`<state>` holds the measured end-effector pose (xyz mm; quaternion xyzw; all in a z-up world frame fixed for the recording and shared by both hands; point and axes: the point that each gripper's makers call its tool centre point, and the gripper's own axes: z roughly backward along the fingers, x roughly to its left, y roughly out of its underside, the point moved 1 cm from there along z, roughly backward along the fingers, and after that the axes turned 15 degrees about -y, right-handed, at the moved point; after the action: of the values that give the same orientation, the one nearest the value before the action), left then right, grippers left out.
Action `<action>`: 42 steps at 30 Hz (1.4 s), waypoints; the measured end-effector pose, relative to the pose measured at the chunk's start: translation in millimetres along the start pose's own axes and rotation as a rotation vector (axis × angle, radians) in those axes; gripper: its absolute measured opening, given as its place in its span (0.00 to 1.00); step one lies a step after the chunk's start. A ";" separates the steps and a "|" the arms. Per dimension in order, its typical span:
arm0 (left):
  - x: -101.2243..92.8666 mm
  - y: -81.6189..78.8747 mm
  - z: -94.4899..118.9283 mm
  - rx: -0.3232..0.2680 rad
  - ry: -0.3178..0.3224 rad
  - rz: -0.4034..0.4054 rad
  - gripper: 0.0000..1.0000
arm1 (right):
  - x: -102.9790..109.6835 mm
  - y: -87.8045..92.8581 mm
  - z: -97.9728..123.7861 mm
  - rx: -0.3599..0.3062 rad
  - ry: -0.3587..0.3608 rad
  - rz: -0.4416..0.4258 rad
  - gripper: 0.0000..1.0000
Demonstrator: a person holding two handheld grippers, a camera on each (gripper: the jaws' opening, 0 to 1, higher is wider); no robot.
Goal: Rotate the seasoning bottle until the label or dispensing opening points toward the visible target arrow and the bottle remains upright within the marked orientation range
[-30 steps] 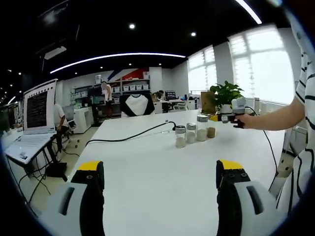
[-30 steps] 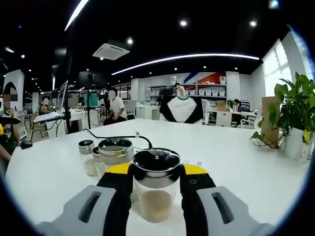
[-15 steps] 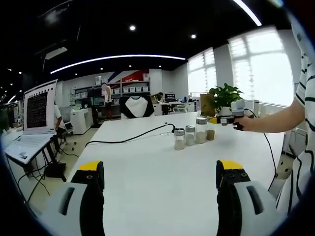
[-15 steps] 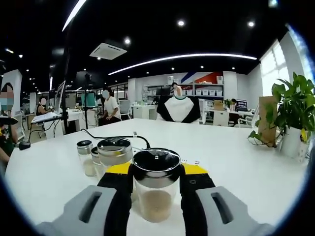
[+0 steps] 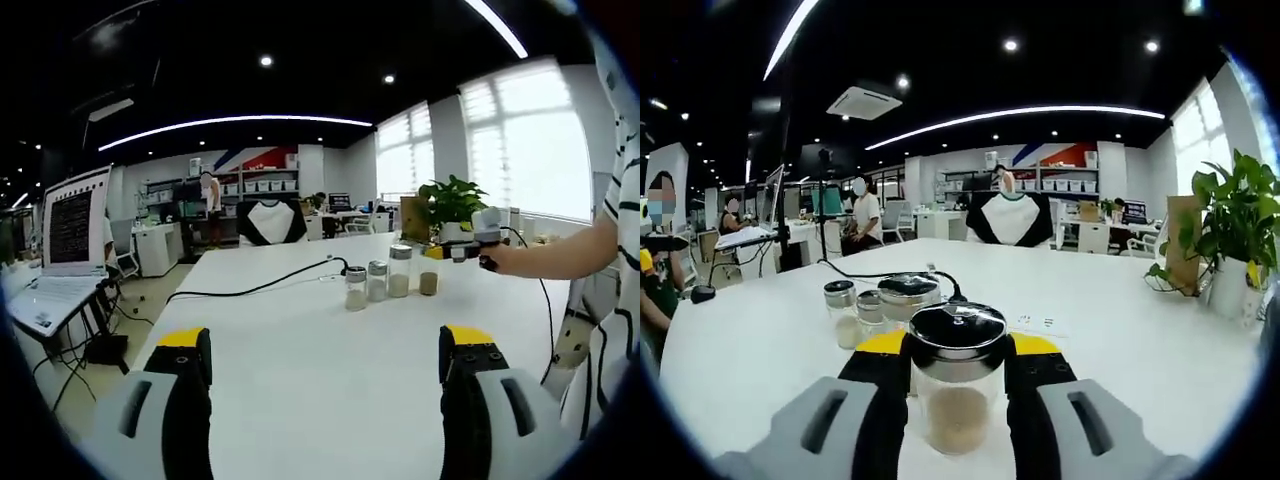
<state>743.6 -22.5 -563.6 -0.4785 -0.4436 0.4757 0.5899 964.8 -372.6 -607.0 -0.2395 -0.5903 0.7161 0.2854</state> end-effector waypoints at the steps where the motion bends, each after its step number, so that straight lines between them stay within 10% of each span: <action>1: -2.4 -2.0 0.4 -0.008 0.007 -0.006 1.00 | 3.4 -1.7 2.2 0.002 -0.005 0.013 0.34; 42: -22.3 -14.5 14.1 -0.067 0.062 0.016 1.00 | 88.9 4.7 69.5 -0.034 -0.092 -0.002 0.35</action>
<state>728.3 -43.8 -548.7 -0.5162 -0.4369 0.4501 0.5832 852.7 -361.0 -599.1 -0.2106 -0.6152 0.7159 0.2545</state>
